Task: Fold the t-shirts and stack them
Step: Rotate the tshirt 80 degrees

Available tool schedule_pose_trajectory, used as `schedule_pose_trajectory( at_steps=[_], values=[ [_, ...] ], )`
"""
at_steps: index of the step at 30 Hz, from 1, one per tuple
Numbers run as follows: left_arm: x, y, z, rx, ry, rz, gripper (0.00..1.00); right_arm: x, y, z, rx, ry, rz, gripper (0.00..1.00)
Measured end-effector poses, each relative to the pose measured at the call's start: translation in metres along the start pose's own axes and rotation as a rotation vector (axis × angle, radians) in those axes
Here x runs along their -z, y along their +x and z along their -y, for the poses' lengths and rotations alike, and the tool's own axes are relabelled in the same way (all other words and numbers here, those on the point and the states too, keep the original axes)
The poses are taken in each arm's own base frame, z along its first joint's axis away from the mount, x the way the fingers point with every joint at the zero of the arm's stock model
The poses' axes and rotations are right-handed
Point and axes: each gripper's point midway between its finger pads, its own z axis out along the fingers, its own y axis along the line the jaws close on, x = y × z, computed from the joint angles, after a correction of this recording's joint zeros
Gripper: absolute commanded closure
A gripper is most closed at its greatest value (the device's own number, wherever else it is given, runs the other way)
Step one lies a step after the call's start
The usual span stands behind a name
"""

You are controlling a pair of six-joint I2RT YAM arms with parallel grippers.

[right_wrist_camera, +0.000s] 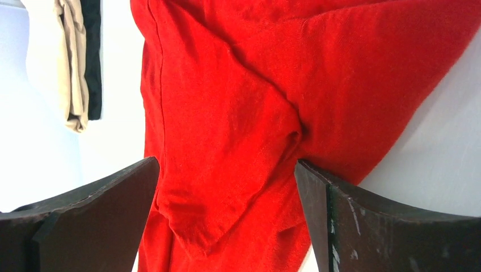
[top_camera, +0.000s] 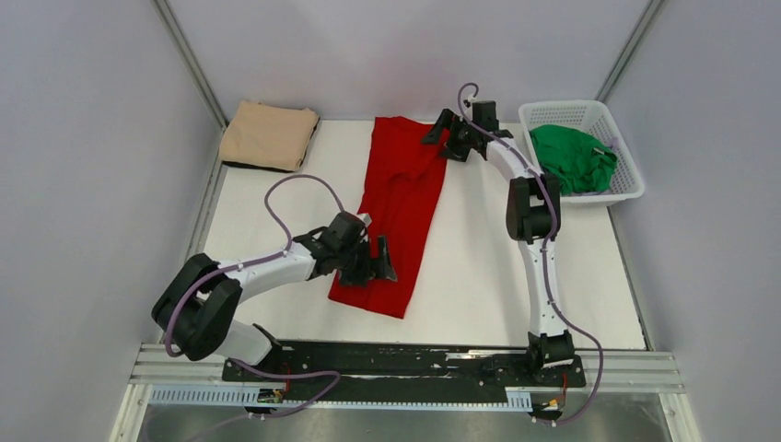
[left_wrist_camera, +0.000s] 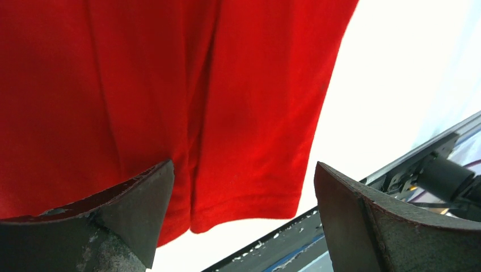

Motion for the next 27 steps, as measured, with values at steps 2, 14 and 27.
schedule_pose_trajectory(
  at_steps=[2,14,27],
  values=[
    [-0.003,0.006,0.009,-0.04,-0.017,-0.024,0.0,-0.005,-0.006,0.0,0.018,0.008,0.021,0.0],
    [0.055,-0.009,0.039,-0.192,-0.008,0.129,0.0,0.038,-0.024,0.0,0.166,0.171,0.1,0.0],
    [0.08,-0.033,-0.066,0.024,-0.36,0.208,0.21,0.143,0.11,-0.075,0.247,0.195,-0.028,0.0]
  ],
)
